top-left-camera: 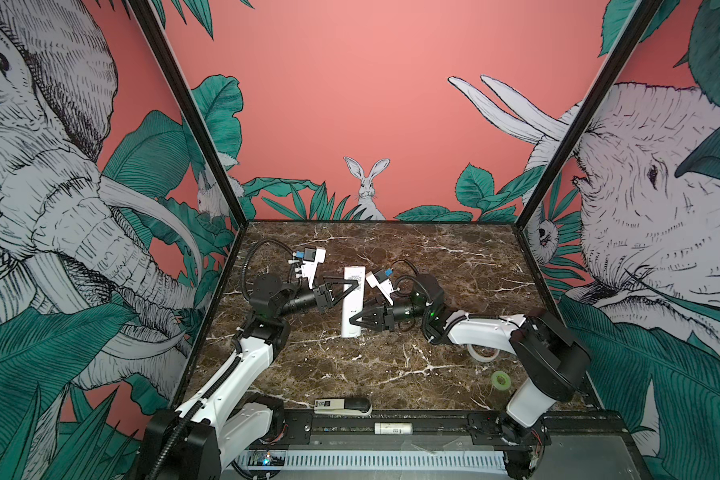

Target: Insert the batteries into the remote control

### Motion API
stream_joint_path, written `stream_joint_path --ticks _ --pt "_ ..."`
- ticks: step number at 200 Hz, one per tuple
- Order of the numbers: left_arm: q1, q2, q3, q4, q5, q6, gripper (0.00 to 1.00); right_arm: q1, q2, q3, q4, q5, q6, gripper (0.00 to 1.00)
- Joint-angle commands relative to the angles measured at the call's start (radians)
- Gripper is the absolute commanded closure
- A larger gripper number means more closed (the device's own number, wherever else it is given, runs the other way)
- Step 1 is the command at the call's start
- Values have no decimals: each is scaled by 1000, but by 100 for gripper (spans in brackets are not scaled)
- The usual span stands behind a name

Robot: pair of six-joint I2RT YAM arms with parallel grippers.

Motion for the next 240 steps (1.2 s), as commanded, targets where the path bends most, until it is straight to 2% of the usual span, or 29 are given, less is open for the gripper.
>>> stream_joint_path --ticks 1,43,76,80,84,88,95,100,103,123,134,158,176,209,240 --pt "-46 -45 28 55 138 -87 100 -40 46 19 196 133 127 65" --pt "-47 -44 26 36 123 -75 100 -48 57 23 247 133 158 80" --pt "-44 -48 46 -134 74 30 100 -73 38 1 211 146 150 85" --pt "-41 -47 51 -163 64 45 86 -77 33 -4 197 151 145 86" --pt "-36 -44 58 -195 53 61 65 -80 29 -7 180 156 138 87" --pt "-29 -43 62 -227 41 73 49 -85 24 -9 163 159 132 87" --pt "-11 -38 67 -265 26 83 28 -89 15 -14 126 163 117 88" --pt "7 -37 69 -283 13 84 5 -94 7 -15 91 168 102 89" --pt "21 -35 69 -294 4 84 1 -95 1 -15 64 171 90 89" --pt "114 -33 59 -324 -4 68 0 -105 -47 -9 -178 223 -25 90" --pt "149 -32 76 -423 -19 115 0 -106 -75 14 -380 275 -115 89" --pt "159 -20 168 -788 -108 347 0 -105 -87 126 -919 518 -297 89" --pt "159 -1 204 -910 -150 421 1 -105 -62 231 -1243 713 -362 89" --pt "157 4 202 -952 -178 451 0 -104 4 333 -1495 942 -379 88" --pt "157 -8 201 -971 -201 468 0 -87 116 462 -1687 1057 -393 86"
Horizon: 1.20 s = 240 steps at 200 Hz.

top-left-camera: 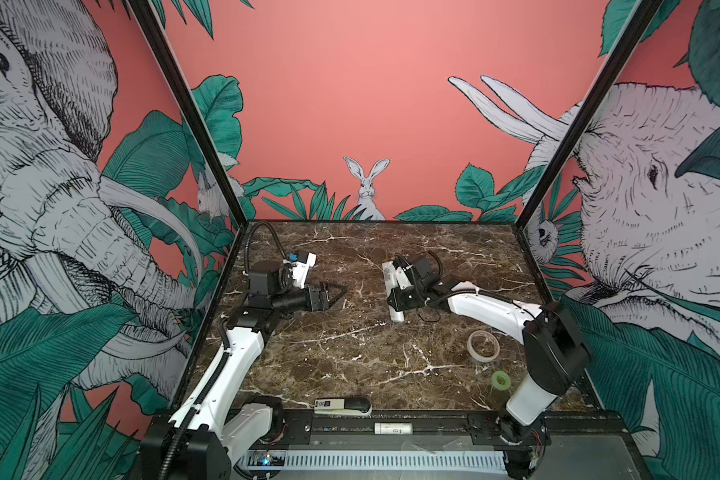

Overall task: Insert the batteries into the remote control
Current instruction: 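Lower the remote onto the table with the left gripper while the right gripper withdraws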

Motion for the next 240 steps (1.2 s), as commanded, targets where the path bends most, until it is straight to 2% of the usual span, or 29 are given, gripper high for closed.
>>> stream_joint_path --ticks 1,35,71,96,111,137,161,191,223,235,240 --pt "0 -15 10 -66 -30 63 0 19 75 90 -257 182 -47 86" --pt "0 -20 12 -59 -18 64 0 63 213 249 -437 316 -43 86" --pt "1 -22 12 -43 -9 55 1 107 316 359 -549 422 -5 86" --pt "0 -27 10 -36 -6 53 1 145 389 438 -606 438 12 74" --pt "0 -32 7 -30 -5 51 0 165 411 459 -601 426 17 63" --pt "0 -37 6 -25 -3 49 0 181 410 469 -561 376 24 49" --pt "0 -43 3 -23 -11 44 0 183 368 446 -504 321 25 44" --pt "0 -44 -4 -14 -25 35 0 151 259 350 -380 190 7 39" --pt "0 -31 -12 1 -53 23 0 74 72 150 -166 20 -48 33" --pt "0 -22 -18 7 -94 20 0 39 4 109 -138 6 -92 29" --pt "-2 -14 -17 3 -126 19 0 25 -21 68 -139 19 -116 23"
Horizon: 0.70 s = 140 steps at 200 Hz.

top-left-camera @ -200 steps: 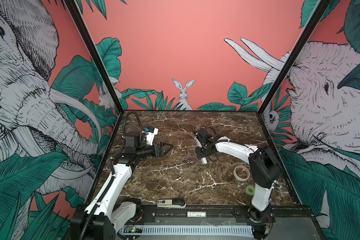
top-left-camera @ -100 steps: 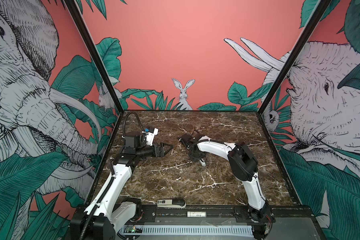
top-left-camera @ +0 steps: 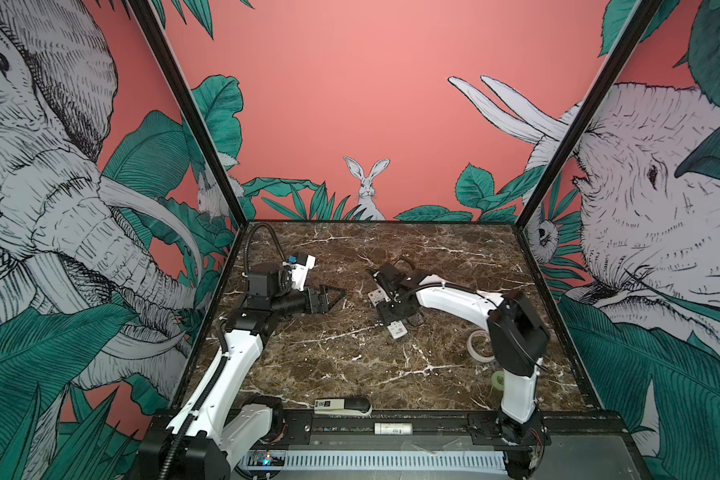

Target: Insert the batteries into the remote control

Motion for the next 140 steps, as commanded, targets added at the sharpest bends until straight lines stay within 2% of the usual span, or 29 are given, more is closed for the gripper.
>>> stream_joint_path --ticks 1,28,48,55,72,90,100,120,128,140 --pt "-2 11 -16 20 -91 -5 0 -63 -124 -96 115 -77 -93 22" --pt "-4 74 -10 -15 -390 5 0 -143 -246 -184 109 39 -227 18" --pt "-5 121 -11 5 -621 25 0 -183 -342 -279 191 128 -329 14" --pt "-5 142 -15 20 -691 24 0 -193 -372 -322 244 189 -355 12" --pt "-5 187 -5 12 -865 31 0 -204 -433 -414 323 372 -401 1" --pt "-6 209 -25 26 -1024 45 0 -225 -488 -521 461 504 -471 0" --pt "-6 208 -57 79 -1077 75 0 -243 -508 -583 549 555 -507 0" --pt "-4 192 -153 243 -1198 147 0 -292 -529 -691 710 573 -563 0" --pt "14 183 -150 226 -1193 137 1 -310 -530 -730 777 571 -587 0" --pt "14 179 -167 281 -1196 195 1 -331 -530 -800 907 568 -621 0"
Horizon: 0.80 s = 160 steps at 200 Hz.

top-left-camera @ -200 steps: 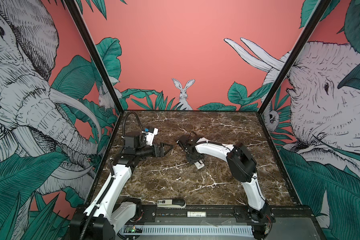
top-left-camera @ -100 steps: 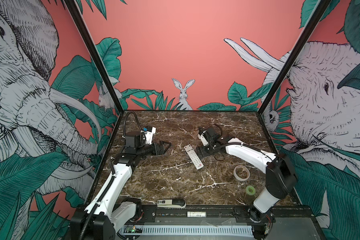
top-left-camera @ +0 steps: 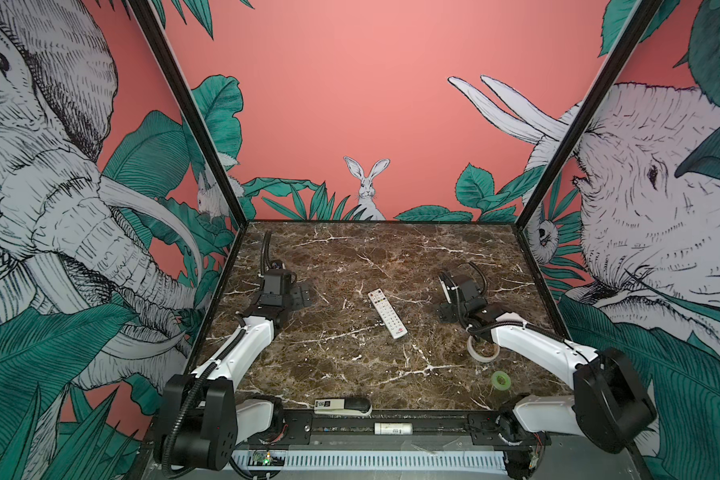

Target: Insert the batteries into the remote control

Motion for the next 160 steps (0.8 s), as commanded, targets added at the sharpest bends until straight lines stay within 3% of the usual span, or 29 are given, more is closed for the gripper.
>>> stream_joint_path --ticks 1,21,44,58,71,83,109,124,147,160 --pt "10 -32 -39 144 -141 101 1 -39 -15 -102 327 80 -109 0" --pt "10 -29 -59 182 -227 153 1 -73 14 -178 505 23 -107 0" --pt "11 6 -160 384 -230 223 1 -106 80 -178 554 -3 -92 0" --pt "10 60 -215 554 -189 276 1 -115 114 -166 577 -17 -97 0" --pt "12 90 -191 562 -140 323 1 -123 130 -166 617 -26 -105 0" --pt "12 122 -220 708 -89 374 1 -133 135 -180 678 -43 -110 0" --pt "18 167 -220 804 -42 394 1 -166 155 -194 735 -63 -136 0" --pt "23 213 -217 868 3 415 1 -196 177 -242 893 -97 -145 0" --pt "54 340 -227 1020 53 392 1 -248 150 -270 909 -140 -88 0" --pt "71 346 -235 1016 64 372 1 -270 151 -292 953 -143 -59 0"
